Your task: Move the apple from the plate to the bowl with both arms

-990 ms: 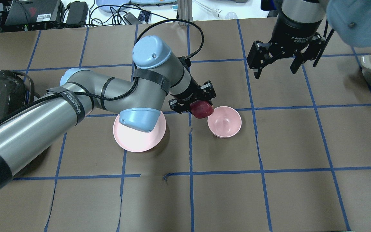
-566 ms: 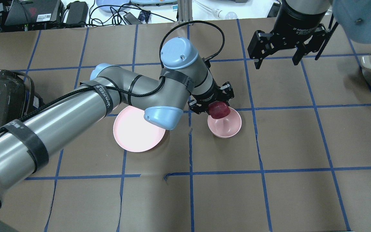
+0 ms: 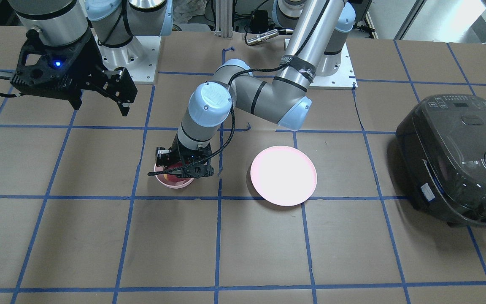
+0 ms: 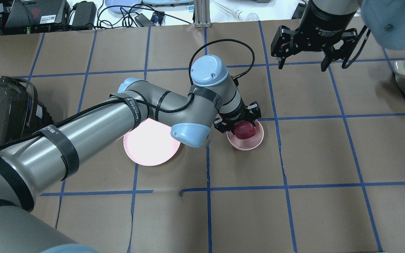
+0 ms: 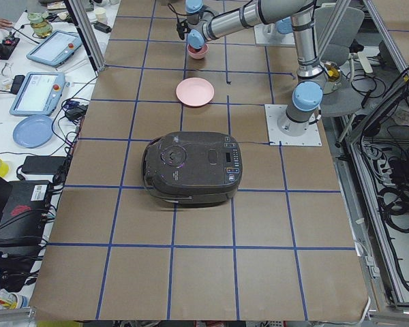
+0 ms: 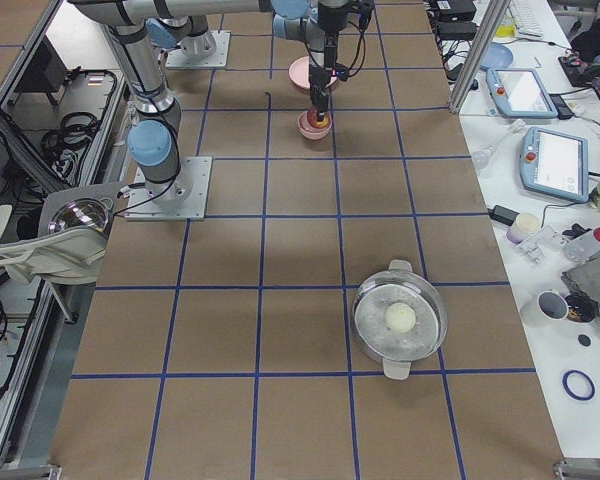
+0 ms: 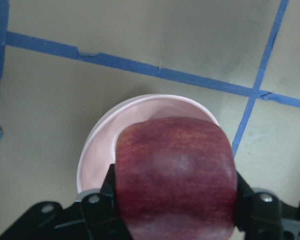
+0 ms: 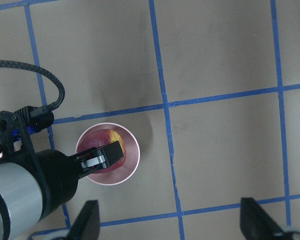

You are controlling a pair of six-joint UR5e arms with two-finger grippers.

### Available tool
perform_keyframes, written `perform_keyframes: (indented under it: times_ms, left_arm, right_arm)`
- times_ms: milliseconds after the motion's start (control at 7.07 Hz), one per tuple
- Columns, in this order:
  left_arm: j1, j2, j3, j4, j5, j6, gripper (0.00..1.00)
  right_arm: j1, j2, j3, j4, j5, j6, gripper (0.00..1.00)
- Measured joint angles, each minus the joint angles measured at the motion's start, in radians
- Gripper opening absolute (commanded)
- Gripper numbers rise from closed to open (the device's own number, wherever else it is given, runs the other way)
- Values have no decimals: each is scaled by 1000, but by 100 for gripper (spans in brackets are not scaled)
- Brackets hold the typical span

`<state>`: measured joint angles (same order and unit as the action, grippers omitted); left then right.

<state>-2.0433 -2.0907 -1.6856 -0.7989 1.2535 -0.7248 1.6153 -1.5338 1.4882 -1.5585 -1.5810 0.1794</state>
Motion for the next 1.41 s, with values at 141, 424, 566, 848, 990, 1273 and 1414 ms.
perform_keyframes:
  times_ms: [141,424,566,848,990,1273,1414]
  left_arm:
    - [-1,-9,-1,1,0,4,100]
    - [-1,-8,-1,2,0,7,100]
    - [0,6,0,4,-1,9,100]
    - [22,64,-1,-8,3,82,100]
    - [51,112,-11,-47,7,175,100]
    - [151,241,-33,-222,78,452,100]
    - [211,313,-32,-340,130,566,100]
  right_arm:
    - [0,0,1,0,1,1,100]
    - [0,0,1,0,1,2,100]
    - [0,0,1,0,2,2,100]
    - [0,0,1,0,2,1,100]
    - [0,0,1,0,2,1,100]
    - [0,0,2,0,3,0,100]
    - [0,0,2,0,3,0,100]
